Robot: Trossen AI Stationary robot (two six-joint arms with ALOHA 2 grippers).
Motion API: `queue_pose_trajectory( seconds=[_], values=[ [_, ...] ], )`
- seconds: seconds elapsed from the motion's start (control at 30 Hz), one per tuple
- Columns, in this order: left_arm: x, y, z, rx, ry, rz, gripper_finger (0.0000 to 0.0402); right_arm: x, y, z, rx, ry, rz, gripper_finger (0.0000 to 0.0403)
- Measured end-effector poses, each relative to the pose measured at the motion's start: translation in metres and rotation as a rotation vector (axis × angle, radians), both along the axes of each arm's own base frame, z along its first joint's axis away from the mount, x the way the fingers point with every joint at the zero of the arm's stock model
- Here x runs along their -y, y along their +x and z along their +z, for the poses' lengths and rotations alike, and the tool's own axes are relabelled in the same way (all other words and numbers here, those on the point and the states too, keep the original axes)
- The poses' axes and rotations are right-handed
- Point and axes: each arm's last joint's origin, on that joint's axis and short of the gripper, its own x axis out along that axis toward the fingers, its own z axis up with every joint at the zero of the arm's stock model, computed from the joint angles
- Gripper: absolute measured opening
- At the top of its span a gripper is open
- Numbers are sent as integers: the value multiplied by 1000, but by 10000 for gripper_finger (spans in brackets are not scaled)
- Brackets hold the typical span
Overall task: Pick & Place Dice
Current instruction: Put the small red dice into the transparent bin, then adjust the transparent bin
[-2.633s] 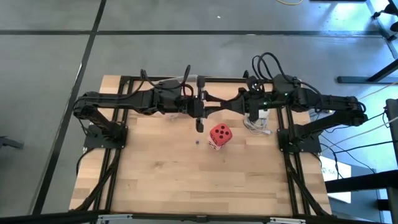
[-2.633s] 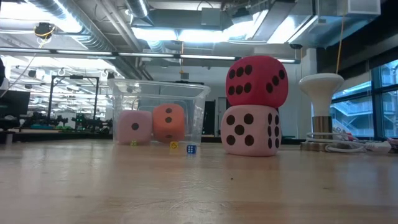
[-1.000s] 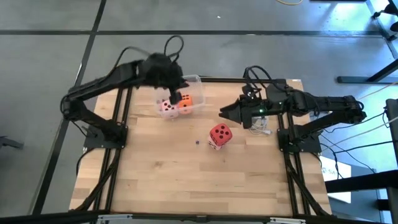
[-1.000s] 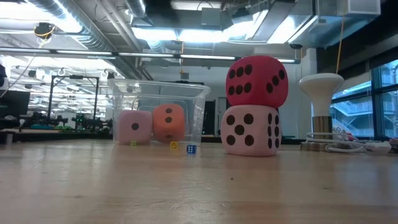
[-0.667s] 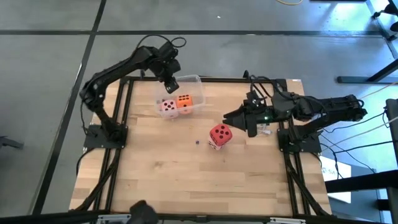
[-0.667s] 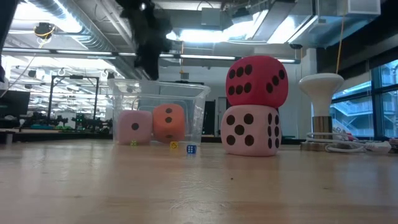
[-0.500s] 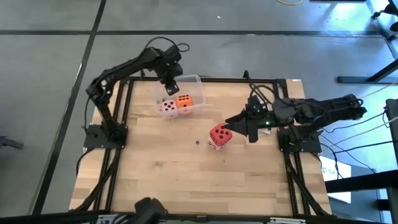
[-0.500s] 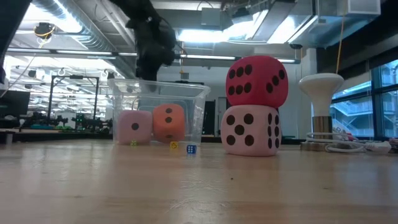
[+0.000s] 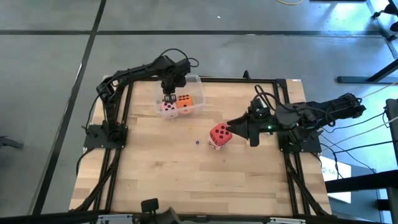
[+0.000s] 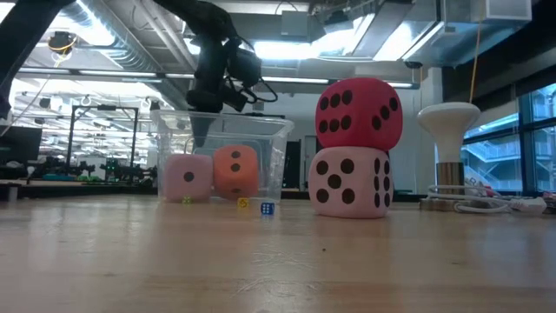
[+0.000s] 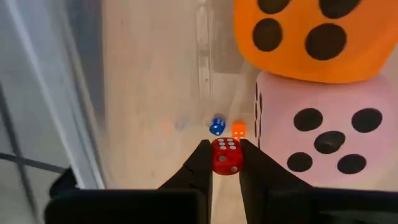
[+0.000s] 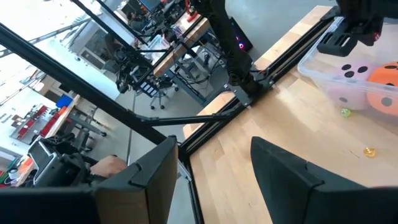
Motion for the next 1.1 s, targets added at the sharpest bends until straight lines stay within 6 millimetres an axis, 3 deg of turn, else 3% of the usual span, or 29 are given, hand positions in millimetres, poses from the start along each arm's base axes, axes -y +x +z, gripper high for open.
queue_pose_trajectory(
  seconds=[0.3,0.47,0.67,0.87,1.0,1.1],
  values=[
    [15,11,0,6,-23,-63,107,0,0,0,1,7,-1,201],
    [20,8,-1,4,-107,-66,154,0,0,0,1,7,-2,201],
    [24,-1,8,-34,-79,-9,199,0,0,0,-4,5,-1,201],
    [39,-9,39,94,-18,39,195,0,0,-1,-13,-11,2,201],
    [69,-7,64,223,4,-71,168,0,0,-2,-15,-21,5,201],
    [92,-1,70,246,9,-127,131,0,0,-2,-15,-25,5,201]
  ],
)
